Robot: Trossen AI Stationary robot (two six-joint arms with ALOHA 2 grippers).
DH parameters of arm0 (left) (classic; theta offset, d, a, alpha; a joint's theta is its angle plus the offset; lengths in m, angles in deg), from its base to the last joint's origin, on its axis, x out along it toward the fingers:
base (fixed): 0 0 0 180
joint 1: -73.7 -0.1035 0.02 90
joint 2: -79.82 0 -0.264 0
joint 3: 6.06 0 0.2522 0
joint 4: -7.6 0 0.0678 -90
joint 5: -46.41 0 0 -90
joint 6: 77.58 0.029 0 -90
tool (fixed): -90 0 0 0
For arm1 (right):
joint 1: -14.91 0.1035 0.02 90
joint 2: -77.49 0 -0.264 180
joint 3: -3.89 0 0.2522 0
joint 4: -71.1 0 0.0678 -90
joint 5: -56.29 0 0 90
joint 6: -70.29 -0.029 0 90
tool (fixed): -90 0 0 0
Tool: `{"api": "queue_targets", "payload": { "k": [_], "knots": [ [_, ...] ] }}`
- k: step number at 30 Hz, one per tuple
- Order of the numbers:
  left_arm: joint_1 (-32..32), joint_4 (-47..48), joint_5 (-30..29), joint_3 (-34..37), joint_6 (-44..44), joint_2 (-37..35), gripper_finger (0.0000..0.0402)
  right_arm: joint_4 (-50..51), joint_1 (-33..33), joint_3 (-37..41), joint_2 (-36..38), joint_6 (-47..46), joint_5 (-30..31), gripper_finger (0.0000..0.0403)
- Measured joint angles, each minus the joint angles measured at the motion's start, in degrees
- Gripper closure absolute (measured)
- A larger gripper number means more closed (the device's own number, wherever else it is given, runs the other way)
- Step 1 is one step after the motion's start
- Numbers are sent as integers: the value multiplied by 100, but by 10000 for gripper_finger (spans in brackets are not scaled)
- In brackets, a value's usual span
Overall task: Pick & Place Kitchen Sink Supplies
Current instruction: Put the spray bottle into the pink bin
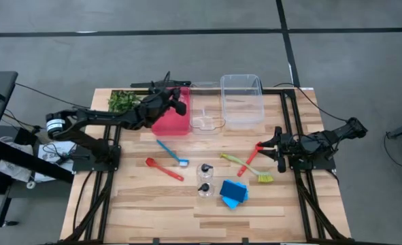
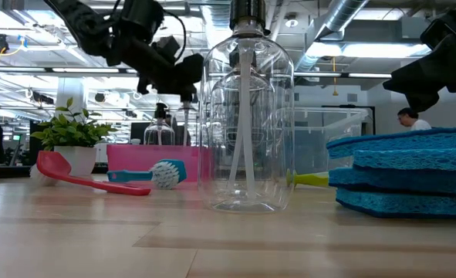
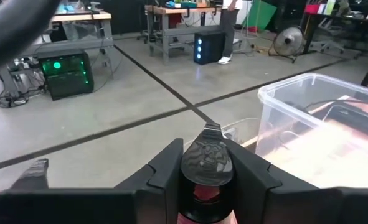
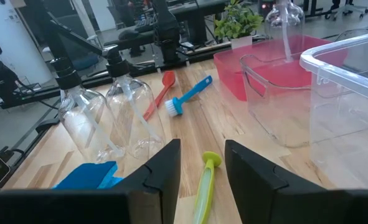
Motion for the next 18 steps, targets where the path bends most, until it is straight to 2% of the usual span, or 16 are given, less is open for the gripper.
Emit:
{"api": "queue_targets", "payload": {
  "k": [18],
  "knots": [
    [-182, -42, 79, 0, 2, 118, 286, 1, 2, 0, 0, 0, 1, 284]
  ]
}}
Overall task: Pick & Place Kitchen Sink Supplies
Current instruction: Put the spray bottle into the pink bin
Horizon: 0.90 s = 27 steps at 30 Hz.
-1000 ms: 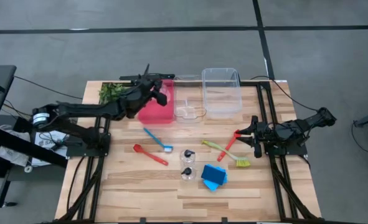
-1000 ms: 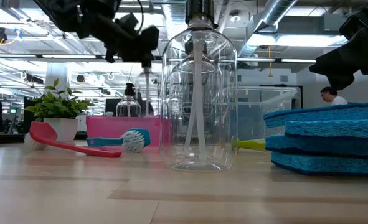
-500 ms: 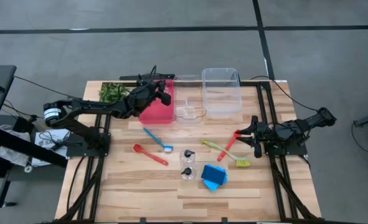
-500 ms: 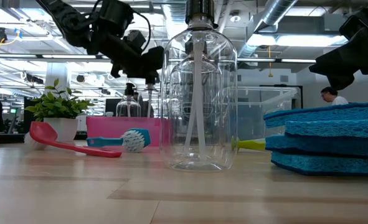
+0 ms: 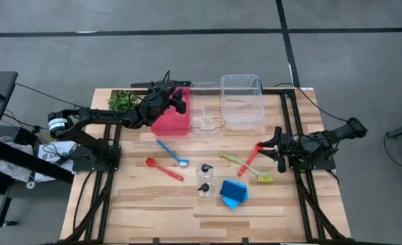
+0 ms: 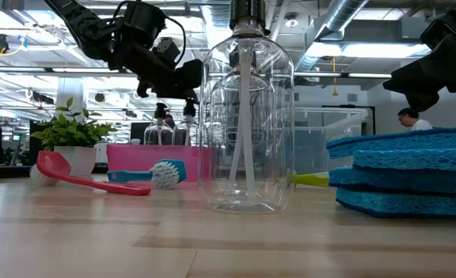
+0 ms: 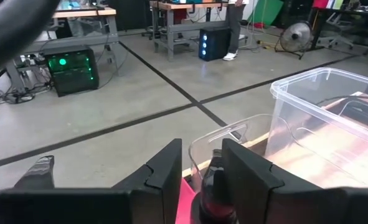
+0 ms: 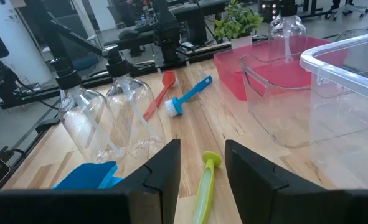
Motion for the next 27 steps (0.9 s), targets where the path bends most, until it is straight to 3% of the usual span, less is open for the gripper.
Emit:
{"api": "queue_targets", "payload": {
  "k": [8, 20, 27],
  "knots": [
    [0, 1, 0, 0, 2, 0, 278, -2, 0, 0, 0, 0, -1, 284],
    [2, 5, 413, 0, 22, 0, 214, -2, 0, 0, 0, 0, -2, 284],
    [62, 22, 413, 0, 445, -68, 199, 0, 0, -2, 0, 0, 0, 284]
  ]
}}
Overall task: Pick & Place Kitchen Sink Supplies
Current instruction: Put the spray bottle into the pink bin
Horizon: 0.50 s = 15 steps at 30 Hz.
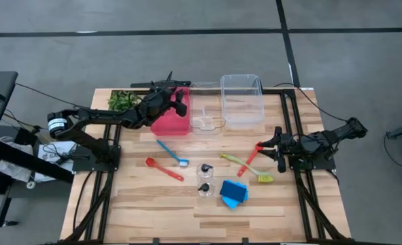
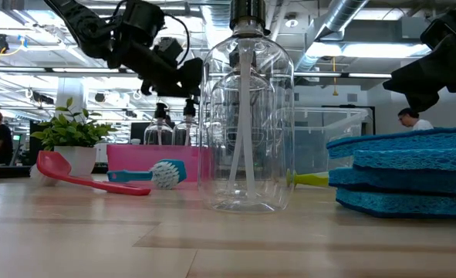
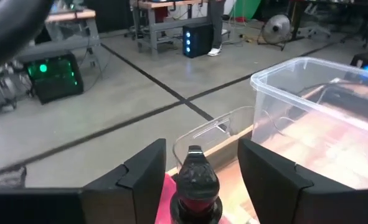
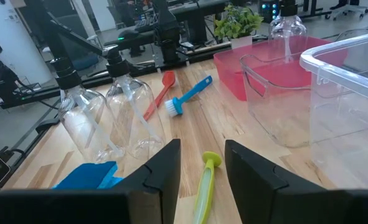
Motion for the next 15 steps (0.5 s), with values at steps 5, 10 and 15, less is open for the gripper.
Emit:
{"api": "queue_targets", "payload": {
  "k": [5, 10, 15],
  "knots": [
    [147, -17, 5, 0, 525, -415, 200, 0, -1, 2, 0, 0, 0, 284],
    [285, -17, 13, 0, 668, -1010, 202, -2, -2, 2, 0, 0, 0, 284],
    [398, -11, 1165, 0, 486, -1561, 202, 0, -2, 1, 0, 0, -1, 284]
  ]
}}
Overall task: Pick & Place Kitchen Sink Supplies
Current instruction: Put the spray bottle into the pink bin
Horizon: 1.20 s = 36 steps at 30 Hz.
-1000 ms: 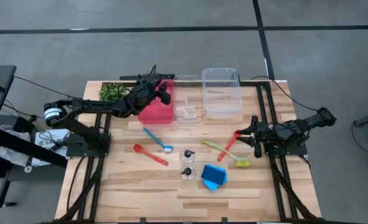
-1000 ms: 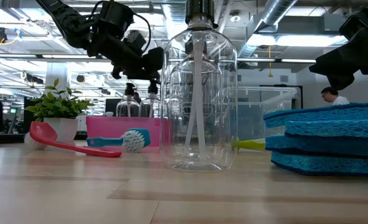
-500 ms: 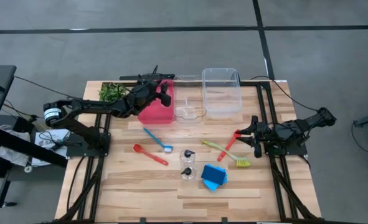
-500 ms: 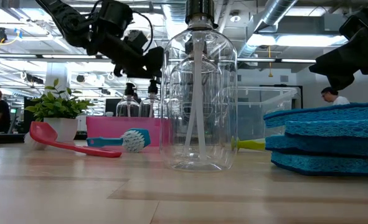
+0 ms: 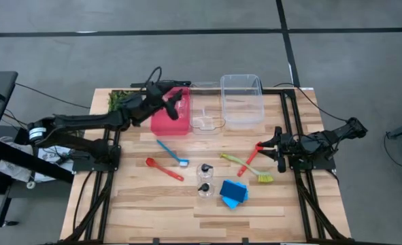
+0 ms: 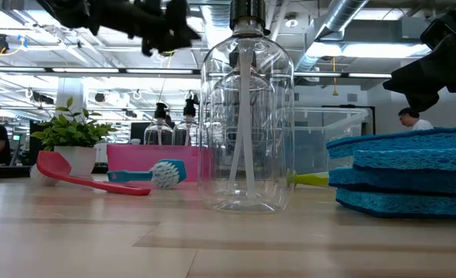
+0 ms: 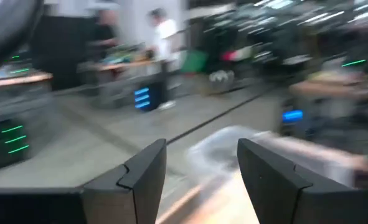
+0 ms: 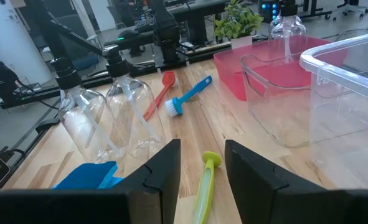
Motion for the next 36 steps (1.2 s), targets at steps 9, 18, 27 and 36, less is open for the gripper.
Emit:
{"api": "queue_targets", "payload": {
  "k": [9, 18, 27, 36],
  "knots": [
    [99, 353, 2784, 0, -858, -503, 202, -2, 0, 1, 2, 0, 1, 284],
    [244, 452, 4808, 0, -1572, -520, 202, 0, 0, 1, 0, 0, 1, 284],
    [882, 743, 4892, 0, -1066, -520, 202, -2, 2, -1, 0, 0, -1, 284],
    [1437, 1606, 3793, 0, -332, -518, 202, -1, 1, 1, 0, 0, 0, 284]
  ]
}}
